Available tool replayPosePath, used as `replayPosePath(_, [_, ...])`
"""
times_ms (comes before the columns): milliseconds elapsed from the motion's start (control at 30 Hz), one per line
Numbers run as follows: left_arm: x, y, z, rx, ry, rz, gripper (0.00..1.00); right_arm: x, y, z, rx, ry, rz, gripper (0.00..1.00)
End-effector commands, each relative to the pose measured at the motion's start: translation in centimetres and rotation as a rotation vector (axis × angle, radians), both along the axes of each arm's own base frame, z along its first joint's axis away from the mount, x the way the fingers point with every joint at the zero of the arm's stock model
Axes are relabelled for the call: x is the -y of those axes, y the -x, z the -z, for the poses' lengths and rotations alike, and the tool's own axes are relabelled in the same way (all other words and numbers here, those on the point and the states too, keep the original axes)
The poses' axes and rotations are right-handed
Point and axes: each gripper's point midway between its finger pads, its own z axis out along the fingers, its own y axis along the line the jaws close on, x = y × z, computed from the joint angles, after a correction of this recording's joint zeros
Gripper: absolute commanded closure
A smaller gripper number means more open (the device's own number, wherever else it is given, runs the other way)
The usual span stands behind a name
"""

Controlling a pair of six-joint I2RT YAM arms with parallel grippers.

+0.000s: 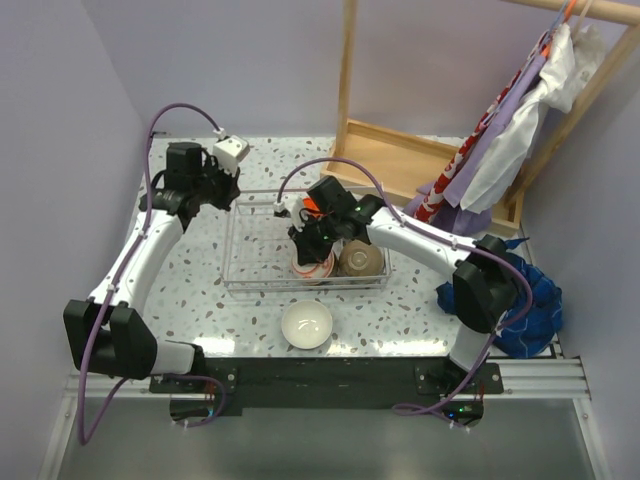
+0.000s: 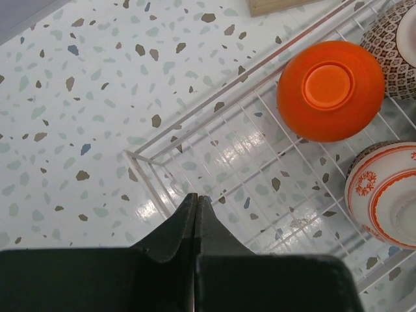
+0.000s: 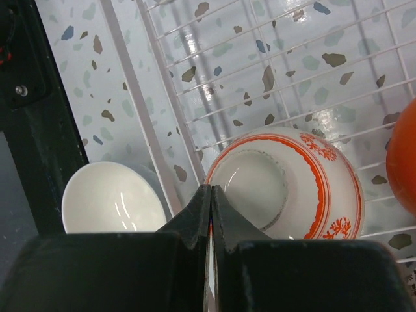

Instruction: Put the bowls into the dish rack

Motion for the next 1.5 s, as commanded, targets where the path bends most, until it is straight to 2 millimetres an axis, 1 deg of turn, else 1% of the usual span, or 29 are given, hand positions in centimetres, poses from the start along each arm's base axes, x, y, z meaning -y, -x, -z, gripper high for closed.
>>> replayPosePath(0, [0.3,-0.3,-1.2,0.049,0.033,0.013,1.00,0.3,-1.1,-0.4,-0.045,-0.022,0.067,1.00])
replayPosePath(133, [0.5,-0.5,-0.9,0.041,0.038,0.022,1.00,0.6,-1.5,-0.5,-0.033,-0.016,0.080,1.00])
replayPosePath(200, [0.6,-0.5,-0.8,0.039,0.043,0.029,1.00,0.9,-1.6,-1.1,-0.010,-0.019,0.085,1.00])
replayPosePath(267, [0.8,-0.6,-0.8,0.038,0.051,0.036,1.00,1.4,-1.6,-1.3,0.000,-0.016,0.093,1.00])
replayPosePath(400, [1.0,-0.8,-0.9,0.039,0.056,0.041,1.00,2.3,-1.8,-1.4,0.010,-0.007,0.113,1.00])
replayPosePath(567, [1.4,-1.0,-1.0,0.032,0.077,0.054,1.00,2.3,-2.2,-2.2,0.037,-0.025,0.131,1.00])
replayPosePath(667, [1.5,-1.1,-0.7,0.023,0.081,0.056,1.00,2.5,-3.2,-2.0,0.065,-0.007,0.165,1.00])
replayPosePath(700, [1.6,-1.1,-0.8,0.025,0.084,0.058,1.00,2.5,-3.3,-1.6,0.062,0.007,0.164,1.00])
replayPosePath(933, [1.5,-1.1,-0.7,0.023,0.080,0.055,1.00,2.8,-4.5,-1.2,0.084,0.023,0.198,1.00])
replayPosePath(1000, [1.5,-1.0,-0.4,0.015,0.081,0.057,1.00,3.0,-5.0,-1.3,0.094,0.028,0.210,1.00])
replayPosePath(1100, [1.5,-1.2,-0.6,0.018,0.081,0.057,1.00,3.3,-6.1,-1.6,0.107,0.033,0.232,1.00])
replayPosePath(1133, [1.5,-1.2,-0.5,0.016,0.080,0.058,1.00,3.4,-6.3,-2.0,0.113,0.028,0.232,1.00])
replayPosePath(1200, [1.6,-1.3,-0.5,0.014,0.084,0.058,1.00,3.9,-6.5,-1.8,0.095,0.032,0.233,1.00])
replayPosePath(1333, [1.6,-1.3,-0.5,0.016,0.083,0.059,1.00,4.4,-6.7,-1.7,0.092,0.039,0.232,1.00])
replayPosePath(1467, [1.7,-1.3,-0.7,0.020,0.085,0.062,1.00,3.9,-6.5,-2.6,0.091,0.007,0.223,1.00])
